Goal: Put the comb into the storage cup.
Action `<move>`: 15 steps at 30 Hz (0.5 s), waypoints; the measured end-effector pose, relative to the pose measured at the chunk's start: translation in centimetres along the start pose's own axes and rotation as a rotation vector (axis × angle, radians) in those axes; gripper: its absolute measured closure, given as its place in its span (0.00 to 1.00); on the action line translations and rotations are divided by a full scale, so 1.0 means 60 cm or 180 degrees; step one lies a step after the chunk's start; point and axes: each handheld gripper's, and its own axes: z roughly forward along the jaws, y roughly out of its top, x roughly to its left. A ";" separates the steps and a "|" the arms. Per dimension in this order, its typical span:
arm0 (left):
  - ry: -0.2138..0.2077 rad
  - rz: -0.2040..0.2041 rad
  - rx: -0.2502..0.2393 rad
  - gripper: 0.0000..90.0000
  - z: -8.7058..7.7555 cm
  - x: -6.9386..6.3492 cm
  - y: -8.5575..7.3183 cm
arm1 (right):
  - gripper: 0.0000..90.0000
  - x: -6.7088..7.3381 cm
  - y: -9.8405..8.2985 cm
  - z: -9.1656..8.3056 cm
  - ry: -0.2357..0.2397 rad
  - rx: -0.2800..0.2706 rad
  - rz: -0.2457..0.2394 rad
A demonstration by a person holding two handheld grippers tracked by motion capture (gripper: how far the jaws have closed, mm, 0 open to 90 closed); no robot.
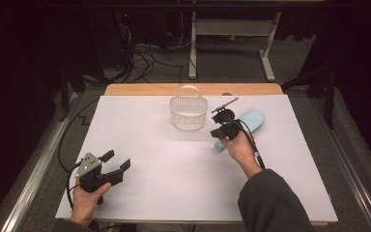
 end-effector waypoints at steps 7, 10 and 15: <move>0.0003 0.0011 0.0004 0.30 0.000 0.000 0.000 | 1.00 -0.005 0.000 0.015 -0.0045 0.0240 -0.0002; 0.0007 0.0017 0.0011 0.30 0.001 0.000 0.000 | 1.00 -0.005 -0.002 0.018 -0.0064 0.0329 -0.0011; 0.0028 0.0036 0.0029 0.30 0.001 0.001 0.000 | 1.00 -0.005 -0.004 0.024 -0.0076 0.0377 0.0025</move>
